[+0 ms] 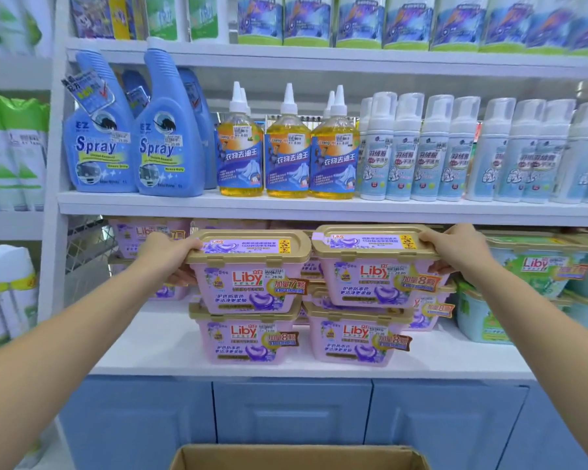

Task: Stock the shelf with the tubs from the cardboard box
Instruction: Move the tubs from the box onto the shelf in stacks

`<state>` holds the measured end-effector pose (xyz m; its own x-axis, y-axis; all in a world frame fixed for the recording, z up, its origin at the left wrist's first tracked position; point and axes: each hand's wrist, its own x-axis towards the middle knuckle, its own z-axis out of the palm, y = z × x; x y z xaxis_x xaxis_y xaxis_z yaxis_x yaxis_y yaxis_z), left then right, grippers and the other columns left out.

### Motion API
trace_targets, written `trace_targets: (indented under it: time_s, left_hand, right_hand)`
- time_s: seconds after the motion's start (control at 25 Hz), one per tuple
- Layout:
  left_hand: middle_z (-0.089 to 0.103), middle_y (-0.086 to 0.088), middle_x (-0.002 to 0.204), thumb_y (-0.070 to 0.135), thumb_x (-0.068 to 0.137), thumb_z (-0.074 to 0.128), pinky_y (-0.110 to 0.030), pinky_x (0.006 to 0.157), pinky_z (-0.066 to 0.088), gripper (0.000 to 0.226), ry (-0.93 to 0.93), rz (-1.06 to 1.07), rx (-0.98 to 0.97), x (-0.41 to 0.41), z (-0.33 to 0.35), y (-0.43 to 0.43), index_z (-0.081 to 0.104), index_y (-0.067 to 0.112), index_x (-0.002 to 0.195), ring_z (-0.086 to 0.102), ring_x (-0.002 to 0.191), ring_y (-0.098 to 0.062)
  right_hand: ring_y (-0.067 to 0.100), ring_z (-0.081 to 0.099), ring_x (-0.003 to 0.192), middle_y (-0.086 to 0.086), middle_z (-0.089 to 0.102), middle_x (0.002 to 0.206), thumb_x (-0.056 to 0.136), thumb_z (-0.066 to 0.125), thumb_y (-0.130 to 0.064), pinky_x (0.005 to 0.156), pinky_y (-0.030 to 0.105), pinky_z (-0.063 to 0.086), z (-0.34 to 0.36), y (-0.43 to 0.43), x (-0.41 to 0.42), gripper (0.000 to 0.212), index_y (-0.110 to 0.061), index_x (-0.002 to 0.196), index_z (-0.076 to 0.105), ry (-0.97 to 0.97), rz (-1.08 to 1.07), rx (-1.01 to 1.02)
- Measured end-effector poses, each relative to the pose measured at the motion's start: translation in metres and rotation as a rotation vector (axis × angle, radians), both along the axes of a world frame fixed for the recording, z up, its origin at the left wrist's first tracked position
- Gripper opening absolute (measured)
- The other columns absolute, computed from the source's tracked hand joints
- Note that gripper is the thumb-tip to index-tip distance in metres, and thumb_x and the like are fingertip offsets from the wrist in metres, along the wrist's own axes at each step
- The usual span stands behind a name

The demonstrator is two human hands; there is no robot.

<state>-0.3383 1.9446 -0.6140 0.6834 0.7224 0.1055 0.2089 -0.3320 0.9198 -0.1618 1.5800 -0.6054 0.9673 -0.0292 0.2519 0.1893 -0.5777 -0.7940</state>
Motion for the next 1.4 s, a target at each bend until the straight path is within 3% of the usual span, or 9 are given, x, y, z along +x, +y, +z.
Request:
trace_targets:
  time_s: [0.16,0.4,0.56,0.64,0.76,0.96,1.2,1.32,1.4]
  left_hand:
    - [0.06,-0.008,0.036,0.02,0.08,0.062,-0.019,0.029,0.043,0.023,0.005,0.001,-0.038,0.012,0.001,0.01,0.059,-0.001,0.069,0.058,0.029,-0.017]
    - [0.068,-0.018,0.067,0.026,0.079,0.065,-0.027,0.046,0.05,0.026,-0.016,0.059,-0.047,0.017,-0.009,0.018,0.061,0.003,0.07,0.066,0.046,-0.024]
    - [0.066,-0.015,0.071,0.035,0.076,0.065,-0.042,0.074,0.053,0.029,-0.139,0.113,-0.034,0.017,-0.027,0.008,0.061,0.009,0.064,0.063,0.072,-0.03]
    - [0.061,-0.005,0.074,0.038,0.083,0.056,-0.038,0.072,0.05,0.024,-0.187,0.063,-0.09,0.019,-0.036,-0.002,0.06,0.015,0.077,0.058,0.073,-0.024]
    - [0.067,-0.01,0.091,0.047,0.076,0.043,-0.047,0.086,0.051,0.04,-0.187,0.076,-0.084,0.023,-0.043,-0.003,0.064,0.016,0.09,0.062,0.089,-0.033]
    - [0.066,-0.019,0.098,0.045,0.078,0.033,-0.046,0.089,0.048,0.043,-0.082,0.133,0.073,0.025,-0.037,-0.002,0.063,0.015,0.076,0.059,0.094,-0.038]
    - [0.063,-0.013,0.098,0.068,0.082,0.023,-0.043,0.089,0.044,0.068,-0.147,0.151,0.149,0.029,-0.061,-0.006,0.06,0.012,0.091,0.056,0.095,-0.034]
    - [0.06,-0.011,0.104,0.061,0.09,0.021,-0.041,0.084,0.04,0.062,-0.209,0.127,0.228,0.028,-0.075,-0.019,0.056,0.013,0.106,0.053,0.1,-0.033]
    - [0.061,-0.006,0.109,0.058,0.091,0.029,-0.044,0.088,0.041,0.054,-0.258,0.077,0.235,0.028,-0.086,-0.019,0.051,0.017,0.118,0.055,0.107,-0.032]
  right_hand:
    - [0.032,0.07,0.057,0.006,0.062,0.036,0.082,0.059,-0.04,0.071,0.044,0.058,-0.013,0.002,0.011,0.045,0.005,0.077,0.065,0.045,-0.001,0.02]
    - [0.012,0.059,0.032,0.007,0.061,0.044,0.085,0.06,-0.034,0.038,0.022,0.052,-0.017,0.017,0.013,0.034,-0.001,0.077,0.056,0.121,0.09,0.082]
    - [0.016,0.06,0.054,0.01,0.062,0.065,0.084,0.061,-0.036,0.048,0.026,0.048,-0.024,0.015,0.002,0.035,-0.001,0.079,0.06,0.107,0.155,0.138]
    - [0.016,0.058,0.062,0.009,0.061,0.07,0.085,0.06,-0.034,0.05,0.026,0.042,-0.025,0.014,-0.005,0.03,-0.007,0.074,0.058,0.131,0.217,0.136]
    - [0.018,0.057,0.063,0.009,0.058,0.07,0.088,0.055,-0.031,0.051,0.026,0.041,-0.028,0.015,-0.005,0.03,-0.003,0.078,0.059,0.106,0.214,0.13]
    - [0.024,0.058,0.058,0.012,0.057,0.061,0.087,0.055,-0.038,0.055,0.027,0.046,-0.024,0.011,0.006,0.044,0.003,0.094,0.065,0.108,0.179,0.143]
    - [0.029,0.055,0.077,0.011,0.061,0.075,0.08,0.047,-0.061,0.082,0.041,0.045,-0.052,0.008,0.003,0.054,-0.009,0.078,0.061,0.041,0.169,0.259]
    - [0.026,0.059,0.101,0.006,0.067,0.104,0.065,0.034,-0.086,0.098,0.046,0.043,-0.07,0.011,-0.005,0.074,-0.031,0.104,0.064,-0.009,0.22,0.334]
    - [0.016,0.055,0.111,-0.002,0.061,0.12,0.073,0.031,-0.08,0.097,0.032,0.039,-0.084,0.013,-0.011,0.078,-0.026,0.126,0.052,-0.058,0.299,0.326]
